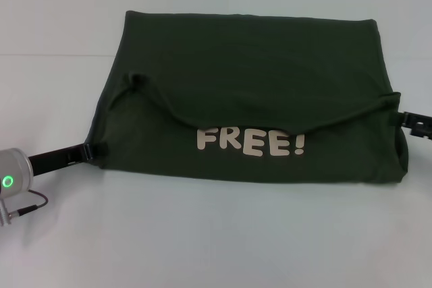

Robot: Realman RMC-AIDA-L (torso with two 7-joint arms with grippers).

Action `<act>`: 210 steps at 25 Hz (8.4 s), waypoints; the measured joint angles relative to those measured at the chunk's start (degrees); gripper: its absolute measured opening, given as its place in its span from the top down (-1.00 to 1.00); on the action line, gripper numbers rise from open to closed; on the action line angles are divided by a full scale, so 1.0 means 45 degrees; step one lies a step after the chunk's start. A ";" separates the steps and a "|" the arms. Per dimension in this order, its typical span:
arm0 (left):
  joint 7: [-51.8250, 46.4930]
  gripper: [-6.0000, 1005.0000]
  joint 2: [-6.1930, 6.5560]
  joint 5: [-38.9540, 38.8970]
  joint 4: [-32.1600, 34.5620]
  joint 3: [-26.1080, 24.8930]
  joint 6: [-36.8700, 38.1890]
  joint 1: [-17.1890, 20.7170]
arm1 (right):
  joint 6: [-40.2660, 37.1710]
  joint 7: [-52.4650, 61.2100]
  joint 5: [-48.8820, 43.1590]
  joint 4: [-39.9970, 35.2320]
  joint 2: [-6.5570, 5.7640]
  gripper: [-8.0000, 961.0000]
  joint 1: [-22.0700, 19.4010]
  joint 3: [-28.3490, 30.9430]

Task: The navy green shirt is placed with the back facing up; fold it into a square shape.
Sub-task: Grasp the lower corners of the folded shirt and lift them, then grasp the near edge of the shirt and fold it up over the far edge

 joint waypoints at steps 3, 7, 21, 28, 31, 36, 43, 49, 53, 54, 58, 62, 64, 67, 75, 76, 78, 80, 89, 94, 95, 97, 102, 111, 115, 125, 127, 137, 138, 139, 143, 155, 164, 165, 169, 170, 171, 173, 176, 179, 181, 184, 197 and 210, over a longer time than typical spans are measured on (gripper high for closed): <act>-0.0041 0.89 0.0000 -0.0002 -0.0007 0.0000 0.0005 -0.0003 | -0.0199 0.2281 -0.1054 -0.0844 -0.0408 -0.96 0.0123 -0.0542; -0.0050 0.94 0.0012 -0.0002 -0.0027 -0.0018 -0.0022 -0.0042 | 0.0006 0.5003 -0.2687 -0.0750 -0.0988 -0.96 0.0788 -0.1196; -0.0141 0.94 0.0019 -0.0018 -0.0077 -0.0066 0.0249 -0.0061 | 0.0597 0.5766 -0.4286 0.0393 -0.0721 -0.96 0.2121 -0.1791; -0.0146 0.94 0.0030 -0.0033 -0.0039 -0.0079 0.0304 -0.0061 | 0.0703 0.5737 -0.4298 0.0430 -0.0571 -0.96 0.2023 -0.1802; -0.0147 0.94 0.0033 -0.0089 -0.0044 -0.0090 0.0310 -0.0061 | 0.0701 0.5690 -0.4268 0.0431 -0.0551 -0.96 0.2049 -0.1802; -0.0147 0.94 0.0039 -0.0090 -0.0069 -0.0099 0.0312 -0.0060 | 0.0573 0.5684 -0.4267 0.0430 -0.0414 -0.96 0.2201 -0.1802; -0.0147 0.94 0.0040 -0.0109 -0.0089 -0.0097 0.0312 -0.0059 | 0.0521 0.5671 -0.4308 0.0438 -0.0270 -0.96 0.2327 -0.1887; -0.0191 0.94 0.0030 -0.0123 -0.0082 -0.0099 0.0323 -0.0030 | 0.0514 0.5720 -0.4290 0.0317 -0.0221 -0.90 0.2287 -0.2095; -0.0218 0.94 0.0021 -0.0123 -0.0056 -0.0099 0.0338 -0.0021 | 0.0498 0.5790 -0.4164 -0.0110 -0.0142 -0.86 0.2042 -0.1980; -0.0220 0.94 0.0021 -0.0123 -0.0052 -0.0099 0.0340 -0.0020 | 0.0490 0.5790 -0.4155 -0.0186 -0.0113 -0.84 0.2003 -0.1977; -0.0234 0.94 0.0020 -0.0123 -0.0050 -0.0099 0.0356 -0.0020 | 0.0467 0.5795 -0.4160 -0.0253 -0.0074 -0.58 0.1977 -0.2019; -0.0346 0.94 0.0026 -0.0121 -0.0032 -0.0097 0.0477 -0.0047 | 0.0457 0.5791 -0.4160 -0.0212 -0.0075 -0.20 0.1969 -0.2045; -0.0404 0.94 0.0041 -0.0121 -0.0014 -0.0101 0.0526 -0.0049 | 0.0428 0.5778 -0.4160 -0.0195 -0.0077 0.01 0.1934 -0.2049; -0.0418 0.94 0.0052 -0.0128 -0.0007 -0.0129 0.0573 -0.0052 | 0.0398 0.5770 -0.4158 -0.0207 -0.0079 0.33 0.1873 -0.2055; -0.0754 0.93 0.0110 -0.0074 0.0148 -0.0156 0.0880 -0.0060 | 0.0143 0.5602 -0.4174 -0.0255 -0.0138 0.74 0.1800 -0.2043; -0.0864 0.93 0.0126 -0.0058 0.0211 -0.0156 0.1034 -0.0044 | 0.0047 0.5511 -0.4176 -0.0256 -0.0157 0.78 0.1782 -0.2037; -0.1063 0.93 0.0165 -0.0049 0.0374 -0.0156 0.1460 0.0033 | -0.0392 0.5209 -0.4118 -0.0259 -0.0228 0.84 0.1716 -0.1938; -0.1373 0.94 0.0228 0.0001 0.0613 -0.0157 0.2030 0.0151 | -0.0935 0.4974 -0.4063 -0.0263 -0.0321 0.91 0.1637 -0.1853; -0.2316 0.94 0.0500 0.1488 0.1808 -0.0464 0.6028 0.0810 | -0.3715 0.3944 -0.4146 -0.0272 -0.0752 0.91 0.1046 -0.1963; -0.2312 0.94 0.0616 0.3039 0.2245 -0.1258 0.8484 0.1098 | -0.5412 0.2975 -0.4398 -0.0272 -0.0769 0.91 0.0751 -0.2018; -0.2291 0.94 0.0648 0.3268 0.2281 -0.1394 0.8893 0.1141 | -0.5647 0.2848 -0.4430 -0.0273 -0.0768 0.91 0.0693 -0.2024; -0.2146 0.94 0.0732 0.3865 0.2305 -0.1594 0.9713 0.1193 | -0.6097 0.2645 -0.4611 -0.0272 -0.0761 0.91 0.0604 -0.2061; -0.1417 0.94 0.0804 0.4985 0.2311 -0.1642 1.1340 0.1211 | -0.6657 0.2234 -0.5617 -0.0171 -0.0587 0.91 0.0529 -0.2110; -0.1270 0.94 0.0857 0.5953 0.2508 -0.1587 1.2387 0.1169 | -0.7158 0.1717 -0.6368 -0.0138 -0.0351 0.91 0.0386 -0.2142; -0.1266 0.94 0.0900 0.5824 0.2470 -0.1590 1.2398 0.0996 | -0.7143 0.1700 -0.6329 -0.0172 -0.0314 0.91 0.0379 -0.2008; -0.1443 0.94 0.1513 0.4707 0.2188 -0.2839 1.2676 -0.0005 | -0.7780 0.1647 -0.5217 -0.0186 -0.0788 0.91 0.0510 -0.0420; -0.1620 0.94 0.1659 0.4603 0.2168 -0.3459 1.2568 -0.0228 | -0.7861 0.1738 -0.4840 -0.0136 -0.0953 0.91 0.0529 0.0000; -0.2768 0.94 0.1929 0.2393 0.1883 -0.4937 1.0362 -0.0283 | -0.6118 0.2827 -0.3613 -0.0075 -0.1197 0.91 0.0554 0.1954; -0.2798 0.94 0.1926 0.2204 0.1811 -0.4952 0.9998 -0.0252 | -0.5673 0.2953 -0.3439 -0.0075 -0.1159 0.91 0.0579 0.1965; -0.2797 0.94 0.1918 0.1985 0.1679 -0.4964 0.9621 -0.0225 | -0.5297 0.3000 -0.3331 -0.0069 -0.1107 0.91 0.0611 0.1967; -0.2555 0.94 0.1841 0.1309 0.0997 -0.4896 0.8274 -0.0198 | -0.3767 0.3078 -0.2899 0.0202 -0.0816 0.91 0.0934 0.1936; -0.0844 0.94 0.1243 -0.0371 -0.0668 -0.4812 0.4722 -0.0359 | 0.0015 0.2813 -0.1723 0.0614 -0.0042 0.91 0.1810 0.1846; 0.0426 0.94 0.0996 -0.0898 -0.1320 -0.4785 0.3037 -0.0655 | 0.1932 0.2073 -0.0280 0.0988 0.0425 0.91 0.1839 0.1839; 0.0571 0.94 0.0959 -0.0912 -0.1375 -0.4785 0.2860 -0.0733 | 0.2160 0.2008 -0.0232 0.1089 0.0459 0.91 0.1865 0.1834; 0.1030 0.94 0.0766 -0.1078 -0.1431 -0.4784 0.2270 -0.0951 | 0.2864 0.1577 -0.0138 0.1338 0.0647 0.91 0.1987 0.1879; 0.1116 0.94 0.0724 -0.1124 -0.1432 -0.4785 0.2108 -0.0994 | 0.3038 0.1410 -0.0042 0.1379 0.0726 0.91 0.2007 0.1898; 0.1162 0.94 0.0682 -0.1146 -0.1434 -0.4785 0.1944 -0.1027 | 0.3172 0.1306 0.0087 0.1389 0.0780 0.91 0.2010 0.1895; 0.1264 0.94 0.0590 -0.1214 -0.1436 -0.4785 0.1646 -0.1098 | 0.3563 0.1028 0.0550 0.1417 0.0925 0.91 0.1979 0.1861; 0.1492 0.94 0.0444 -0.1355 -0.1449 -0.4786 0.1253 -0.1200 | 0.3971 0.0655 0.1009 0.1433 0.1066 0.91 0.1950 0.1855; 0.1814 0.94 0.0330 -0.1657 -0.1534 -0.4786 0.1003 -0.1245 | 0.4172 0.0286 0.1276 0.1584 0.1117 0.91 0.2012 0.1851; 0.2031 0.94 0.0283 -0.1858 -0.1628 -0.4786 0.0890 -0.1271 | 0.4236 0.0006 0.1485 0.1723 0.1151 0.91 0.2084 0.1850; 0.2216 0.94 0.0244 -0.2106 -0.1719 -0.4786 0.0761 -0.1347 | 0.4304 -0.0324 0.1954 0.1781 0.1216 0.91 0.2139 0.1850; 0.3114 0.94 0.0024 -0.3011 -0.1784 -0.4781 -0.0302 -0.1930 | 0.5083 -0.1294 0.3191 0.1988 0.1298 0.91 0.2474 0.1758; 0.3787 0.94 -0.0381 -0.3546 -0.1817 -0.4495 -0.1675 -0.2165 | 0.6598 -0.1855 0.3260 0.2088 0.1622 0.91 0.2817 0.1304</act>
